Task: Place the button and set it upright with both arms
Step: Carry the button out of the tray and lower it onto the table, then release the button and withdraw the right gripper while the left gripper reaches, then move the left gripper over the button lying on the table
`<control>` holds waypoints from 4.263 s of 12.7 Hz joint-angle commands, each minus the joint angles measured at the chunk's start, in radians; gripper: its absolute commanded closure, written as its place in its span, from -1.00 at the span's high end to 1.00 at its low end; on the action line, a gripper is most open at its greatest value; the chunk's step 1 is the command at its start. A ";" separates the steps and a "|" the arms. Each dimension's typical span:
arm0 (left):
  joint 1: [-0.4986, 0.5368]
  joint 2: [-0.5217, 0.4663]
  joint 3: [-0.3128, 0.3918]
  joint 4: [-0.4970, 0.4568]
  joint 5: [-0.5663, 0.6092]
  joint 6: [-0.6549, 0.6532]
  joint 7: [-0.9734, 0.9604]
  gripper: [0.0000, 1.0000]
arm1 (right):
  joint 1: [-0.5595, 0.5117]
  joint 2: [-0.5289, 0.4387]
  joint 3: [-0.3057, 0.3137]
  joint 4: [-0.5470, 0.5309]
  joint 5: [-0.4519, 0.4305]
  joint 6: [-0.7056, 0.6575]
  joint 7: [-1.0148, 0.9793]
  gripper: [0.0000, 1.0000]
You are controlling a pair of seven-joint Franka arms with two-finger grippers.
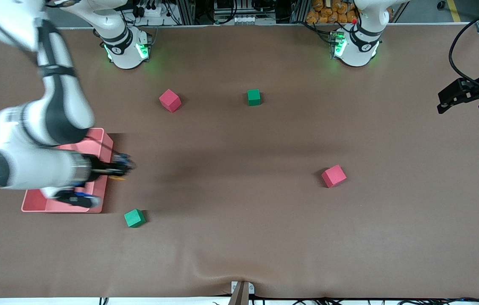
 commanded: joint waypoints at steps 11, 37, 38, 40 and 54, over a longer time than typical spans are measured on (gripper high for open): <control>-0.003 0.004 -0.014 0.010 0.003 0.028 0.007 1.00 | 0.556 0.378 -0.022 0.068 -0.027 0.547 0.305 -1.00; -0.140 0.321 -0.081 0.013 -0.136 0.029 -0.016 1.00 | -0.218 -0.232 0.000 0.240 -0.164 -0.383 -0.179 1.00; -0.166 0.346 -0.080 0.013 -0.136 0.043 -0.019 1.00 | -0.222 -0.284 -0.003 0.200 -0.170 -0.373 -0.179 1.00; -0.199 0.392 -0.081 0.013 -0.134 0.084 -0.088 1.00 | -0.220 -0.426 -0.008 0.009 -0.178 -0.283 -0.179 1.00; -0.558 0.753 -0.047 0.091 -0.109 0.393 -0.430 1.00 | -0.222 -0.525 -0.031 -0.082 -0.233 -0.295 -0.241 1.00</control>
